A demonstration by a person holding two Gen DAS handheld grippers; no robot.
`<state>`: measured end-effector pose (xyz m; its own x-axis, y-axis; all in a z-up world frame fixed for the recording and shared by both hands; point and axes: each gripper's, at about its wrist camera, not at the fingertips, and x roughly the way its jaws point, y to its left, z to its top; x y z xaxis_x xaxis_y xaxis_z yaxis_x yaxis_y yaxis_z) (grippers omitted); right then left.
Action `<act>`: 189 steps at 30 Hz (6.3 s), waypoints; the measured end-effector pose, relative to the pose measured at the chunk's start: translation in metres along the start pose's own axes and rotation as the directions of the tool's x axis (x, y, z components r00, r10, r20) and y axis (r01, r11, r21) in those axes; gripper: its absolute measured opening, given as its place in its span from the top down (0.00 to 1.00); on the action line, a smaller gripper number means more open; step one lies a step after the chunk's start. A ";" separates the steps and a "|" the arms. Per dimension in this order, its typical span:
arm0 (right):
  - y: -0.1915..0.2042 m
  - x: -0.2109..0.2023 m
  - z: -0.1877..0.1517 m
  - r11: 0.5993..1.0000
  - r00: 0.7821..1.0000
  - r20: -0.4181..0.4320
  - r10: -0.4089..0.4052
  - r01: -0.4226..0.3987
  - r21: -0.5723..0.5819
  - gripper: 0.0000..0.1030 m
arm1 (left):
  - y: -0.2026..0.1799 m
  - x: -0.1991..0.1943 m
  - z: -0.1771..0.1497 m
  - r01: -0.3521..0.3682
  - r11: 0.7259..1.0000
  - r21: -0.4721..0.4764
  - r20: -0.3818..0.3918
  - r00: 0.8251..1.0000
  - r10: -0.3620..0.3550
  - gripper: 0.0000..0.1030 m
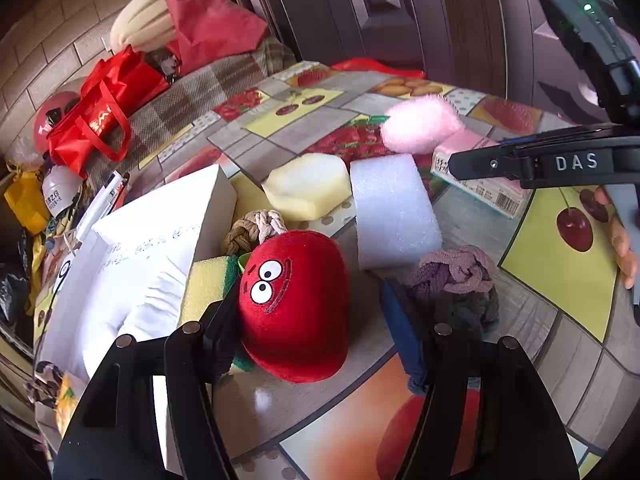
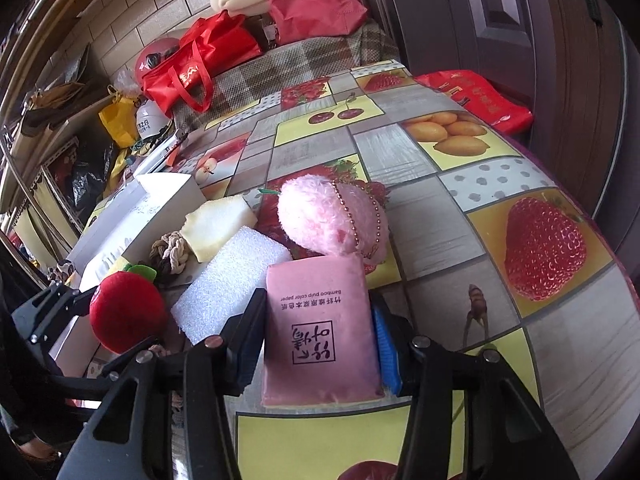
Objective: Organize soft objects
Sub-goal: 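Grasp the red plush toy with the left tool while the right tool grasps the pink tissue pack, then carry both items over the white box and open both tools to drop them, then withdraw both tools from the box back toward the remaining items, then grasp the tangled hair ties with the left tool while the right tool grasps the pink plush pig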
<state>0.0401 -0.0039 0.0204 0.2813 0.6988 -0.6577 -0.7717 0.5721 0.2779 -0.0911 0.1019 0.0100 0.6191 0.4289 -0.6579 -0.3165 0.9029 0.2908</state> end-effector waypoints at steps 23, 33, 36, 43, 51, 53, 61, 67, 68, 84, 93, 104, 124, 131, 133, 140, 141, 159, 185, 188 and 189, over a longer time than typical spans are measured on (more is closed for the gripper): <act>0.063 -0.103 -0.045 0.985 0.846 0.527 0.076 0.020 -0.174 0.52 | 0.032 -0.095 -0.035 -0.020 0.982 -0.189 0.401 0.911 0.095 0.62; 0.103 -0.086 -0.044 0.968 0.859 0.496 0.127 0.001 -0.249 0.52 | 0.053 -0.105 -0.053 -0.080 0.967 -0.240 0.399 0.901 0.173 0.61; 0.112 -0.084 -0.047 0.962 0.862 0.485 0.144 -0.007 -0.274 0.52 | 0.064 -0.107 -0.061 -0.101 0.960 -0.262 0.388 0.899 0.201 0.61; 0.133 -0.069 -0.047 0.950 0.883 0.433 0.182 -0.045 -0.307 0.52 | 0.098 -0.103 -0.074 -0.100 0.932 -0.349 0.352 0.908 0.229 0.61; 0.156 -0.045 -0.042 0.945 0.915 0.360 0.183 -0.063 -0.320 0.52 | 0.131 -0.100 -0.086 -0.138 0.895 -0.424 0.332 0.896 0.295 0.61; 0.160 -0.040 -0.042 0.944 0.920 0.347 0.181 -0.064 -0.325 0.52 | 0.140 -0.100 -0.090 -0.148 0.884 -0.443 0.324 0.893 0.312 0.61; 0.180 -0.019 -0.039 0.936 0.934 0.306 0.184 -0.071 -0.345 0.52 | 0.175 -0.092 -0.101 -0.198 0.838 -0.509 0.273 0.886 0.375 0.61; 0.206 -0.007 -0.039 0.912 0.933 0.299 0.198 -0.064 -0.404 0.52 | 0.187 -0.086 -0.102 -0.219 0.822 -0.526 0.257 0.880 0.399 0.61; 0.208 -0.005 -0.038 0.911 0.933 0.298 0.201 -0.066 -0.407 0.52 | 0.189 -0.085 -0.102 -0.220 0.821 -0.527 0.256 0.880 0.400 0.61; 0.243 0.041 -0.022 0.886 0.966 0.156 0.207 -0.118 -0.448 0.52 | 0.218 -0.069 -0.100 -0.189 0.808 -0.558 0.223 0.904 0.365 0.61; 0.248 0.067 0.000 0.919 0.976 0.146 0.161 -0.095 -0.382 0.52 | 0.236 -0.064 -0.103 -0.174 0.778 -0.603 0.205 0.909 0.363 0.60; 0.255 0.074 0.004 0.924 0.982 0.152 0.113 -0.048 -0.379 0.50 | 0.241 -0.058 -0.100 -0.194 0.782 -0.592 0.197 0.907 0.373 0.29; 0.253 0.065 0.003 0.928 0.970 0.221 0.100 -0.011 -0.371 0.00 | 0.231 -0.076 -0.106 -0.275 0.751 -0.600 0.218 0.847 0.485 0.00; 0.247 0.053 0.001 0.938 0.953 0.282 0.112 -0.008 -0.345 0.00 | 0.236 -0.083 -0.116 -0.248 0.709 -0.660 0.205 0.849 0.488 0.00; 0.244 0.045 -0.002 0.940 0.939 0.318 0.129 -0.014 -0.340 0.00 | 0.238 -0.084 -0.120 -0.242 0.687 -0.685 0.180 0.858 0.482 0.00; 0.235 0.016 -0.021 0.925 0.919 0.366 0.149 0.001 -0.380 0.00 | 0.227 -0.091 -0.126 -0.201 0.676 -0.709 0.190 0.869 0.458 0.00; 0.232 0.011 -0.024 0.925 0.914 0.376 0.150 0.004 -0.379 0.00 | 0.225 -0.094 -0.127 -0.199 0.676 -0.709 0.198 0.864 0.463 0.00; 0.060 -0.076 -0.023 0.988 0.821 0.549 -0.157 0.128 0.090 0.00 | 0.270 -0.111 -0.188 -0.031 0.366 -0.930 0.158 0.867 0.474 0.00; -0.044 -0.052 -0.008 0.965 0.944 0.306 -0.127 0.045 0.260 0.00 | 0.091 -0.081 -0.054 0.143 0.933 -0.331 0.356 0.934 -0.016 0.00; -0.035 -0.040 -0.003 0.977 0.962 0.253 -0.104 0.052 0.205 0.00 | 0.057 -0.074 -0.035 0.186 0.952 -0.245 0.340 0.935 -0.095 0.00; -0.029 -0.034 0.000 0.983 0.969 0.225 -0.097 0.058 0.175 0.00 | 0.047 -0.071 -0.029 0.189 0.956 -0.224 0.326 0.939 -0.110 0.01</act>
<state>0.0531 -0.0448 0.0349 0.4762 0.7186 -0.5068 -0.6423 0.6779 0.3576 -0.1702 0.1128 0.0500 0.8502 0.3129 -0.4233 -0.3463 0.9381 -0.0020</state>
